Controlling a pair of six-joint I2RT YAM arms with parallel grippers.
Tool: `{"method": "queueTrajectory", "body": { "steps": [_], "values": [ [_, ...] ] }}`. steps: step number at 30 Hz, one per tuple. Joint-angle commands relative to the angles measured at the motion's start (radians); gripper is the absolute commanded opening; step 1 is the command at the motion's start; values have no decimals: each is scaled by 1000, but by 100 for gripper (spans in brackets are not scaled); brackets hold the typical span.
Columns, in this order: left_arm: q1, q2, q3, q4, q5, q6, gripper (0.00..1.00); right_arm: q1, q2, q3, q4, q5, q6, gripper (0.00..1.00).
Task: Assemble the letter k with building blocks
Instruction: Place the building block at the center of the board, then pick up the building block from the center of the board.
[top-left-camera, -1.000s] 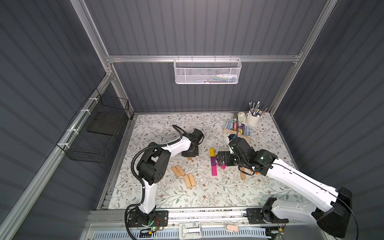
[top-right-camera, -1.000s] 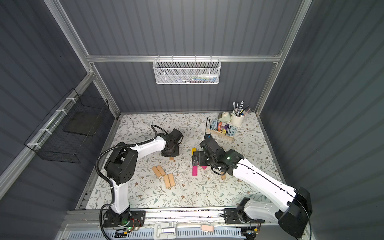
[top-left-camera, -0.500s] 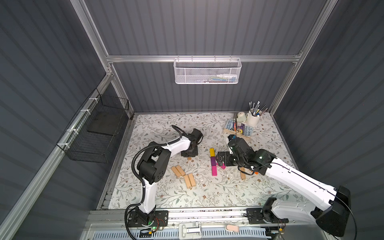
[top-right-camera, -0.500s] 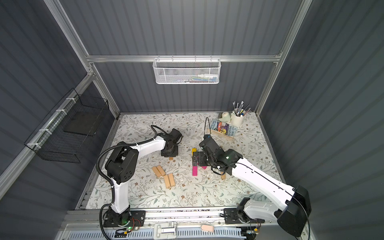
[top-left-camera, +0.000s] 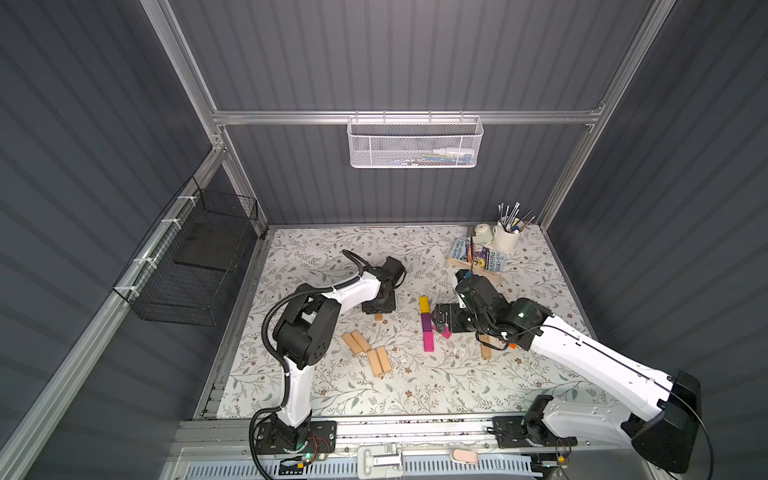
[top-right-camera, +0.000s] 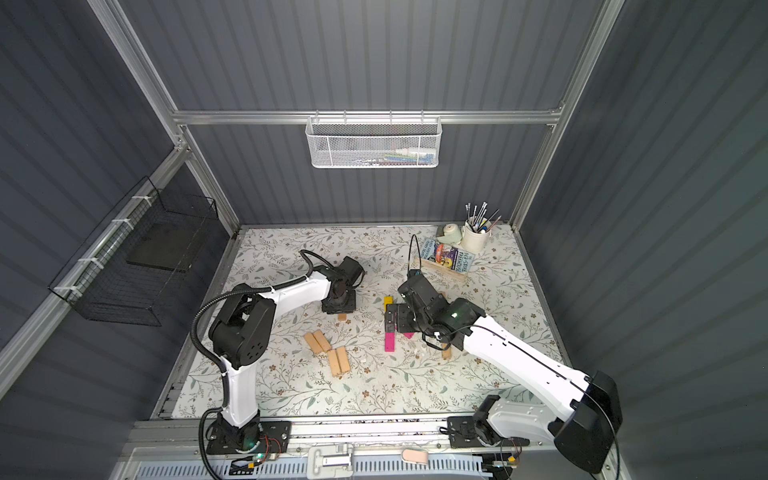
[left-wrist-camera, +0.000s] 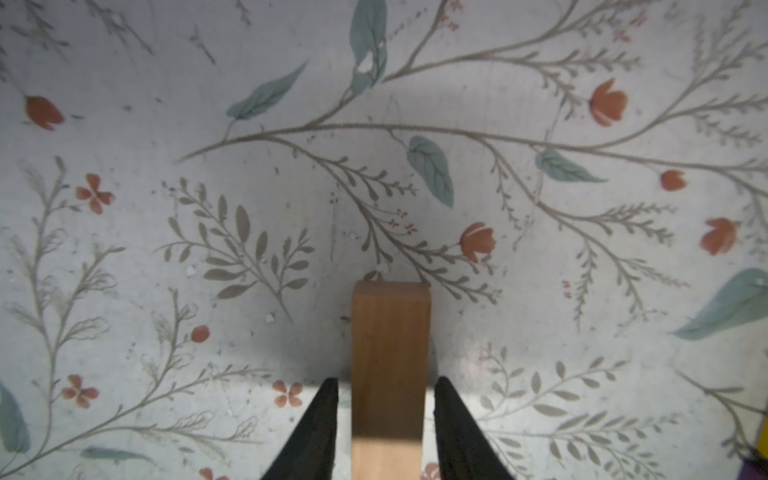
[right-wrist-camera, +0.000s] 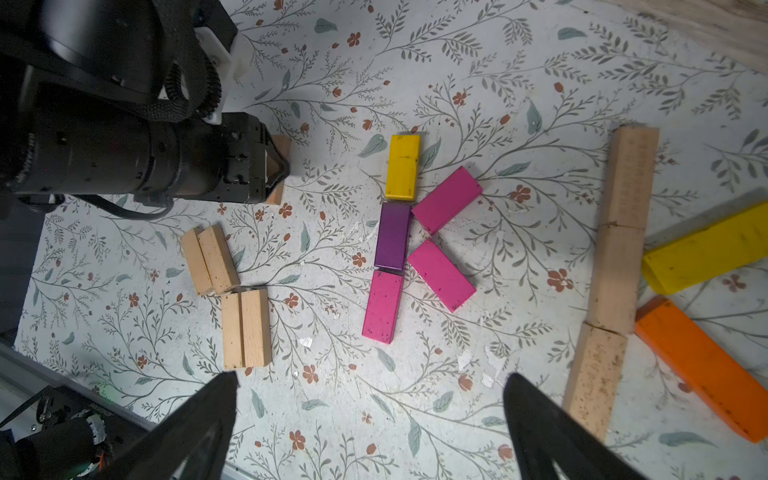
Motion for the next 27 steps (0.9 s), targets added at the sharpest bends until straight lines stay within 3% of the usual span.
{"method": "queueTrajectory", "body": {
  "steps": [1,9,14,22,27],
  "values": [
    [8,-156,-40,-33,-37,-43,40,-1,-7,12,-1,2,14,99],
    [13,-474,-231,-138,-110,-158,40,-1,9,13,39,-52,3,99],
    [18,-603,-336,-193,-110,-218,40,3,23,19,49,-86,-1,99],
    [12,-566,-413,-144,53,-281,42,12,39,14,49,-108,7,99],
    [-2,-510,-425,-75,77,-335,43,13,36,4,49,-106,18,99]
  ]
}}
